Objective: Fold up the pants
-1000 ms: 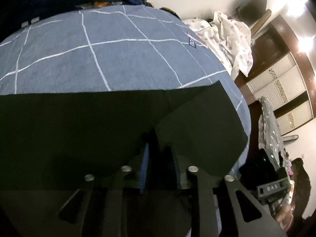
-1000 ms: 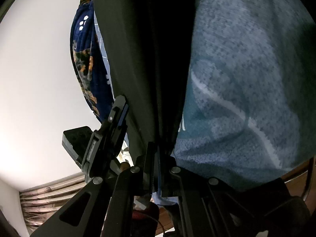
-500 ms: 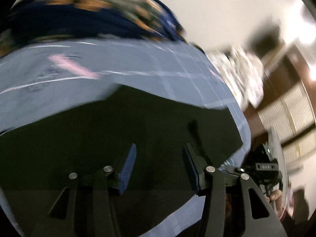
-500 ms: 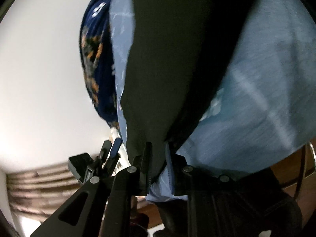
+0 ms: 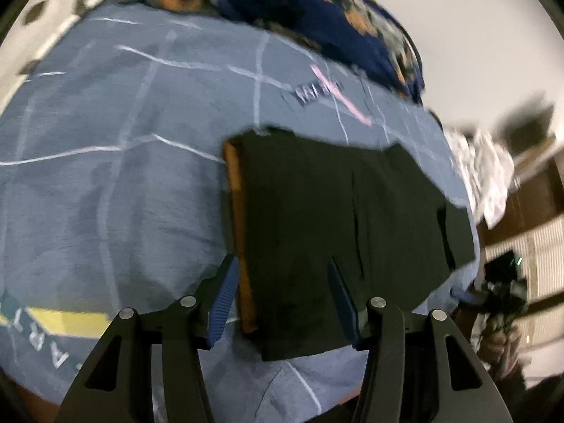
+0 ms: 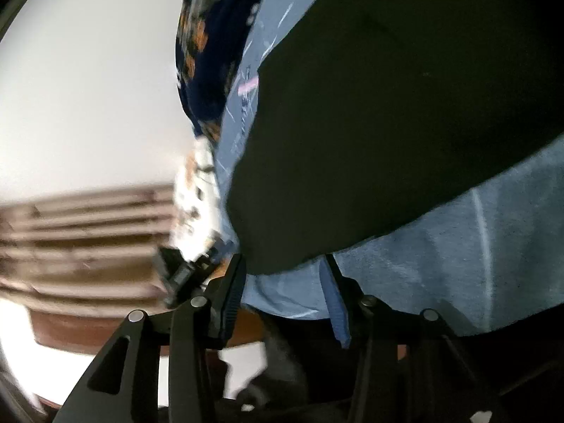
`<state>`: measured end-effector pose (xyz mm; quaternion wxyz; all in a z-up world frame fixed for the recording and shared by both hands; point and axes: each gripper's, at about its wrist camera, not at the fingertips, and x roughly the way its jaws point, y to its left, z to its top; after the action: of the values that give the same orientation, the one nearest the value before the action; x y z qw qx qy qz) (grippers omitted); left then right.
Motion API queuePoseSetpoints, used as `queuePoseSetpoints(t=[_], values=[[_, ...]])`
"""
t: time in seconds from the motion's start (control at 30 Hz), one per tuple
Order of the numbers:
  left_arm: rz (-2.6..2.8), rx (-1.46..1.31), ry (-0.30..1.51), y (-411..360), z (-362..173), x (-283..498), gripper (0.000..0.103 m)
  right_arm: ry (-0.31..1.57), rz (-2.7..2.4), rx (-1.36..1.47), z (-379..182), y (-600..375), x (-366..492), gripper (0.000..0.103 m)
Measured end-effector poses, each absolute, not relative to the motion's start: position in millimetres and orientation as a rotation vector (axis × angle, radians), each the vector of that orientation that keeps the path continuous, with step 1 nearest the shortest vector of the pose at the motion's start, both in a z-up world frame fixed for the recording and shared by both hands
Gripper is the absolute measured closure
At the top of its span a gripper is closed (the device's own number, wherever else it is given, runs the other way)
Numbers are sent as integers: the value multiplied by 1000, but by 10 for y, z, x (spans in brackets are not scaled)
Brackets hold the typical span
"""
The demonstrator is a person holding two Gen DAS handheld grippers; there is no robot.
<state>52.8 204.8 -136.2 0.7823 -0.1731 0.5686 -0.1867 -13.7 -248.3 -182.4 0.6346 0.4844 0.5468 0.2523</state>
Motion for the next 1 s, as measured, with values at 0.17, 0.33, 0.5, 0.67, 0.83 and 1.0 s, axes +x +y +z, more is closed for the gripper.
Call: queuePoseSetpoints(t=[0.17, 0.33, 0.5, 0.67, 0.83, 1.0], values=[[-421, -337, 1240, 1920, -1497, 569, 51, 1267, 573, 862, -1620, -2255, -129, 60], [-480, -388, 1204, 1914, -1558, 655, 51, 1263, 557, 761, -1534, -2216, -145, 54], [-484, -437, 1198, 1945, -1575, 869, 51, 1287, 554, 813, -1592, -2199, -155, 54], [-507, -494, 1187, 1981, -1614, 974, 53, 1279, 562, 790, -1562, -2146, -176, 49], [-466, -549, 1180, 2016, -1460, 924, 85, 1276, 558, 834, -1640, -2136, -99, 49], [-586, -615, 1107, 1671, -792, 774, 85, 1227, 631, 791, -1538, -2003, 22, 49]])
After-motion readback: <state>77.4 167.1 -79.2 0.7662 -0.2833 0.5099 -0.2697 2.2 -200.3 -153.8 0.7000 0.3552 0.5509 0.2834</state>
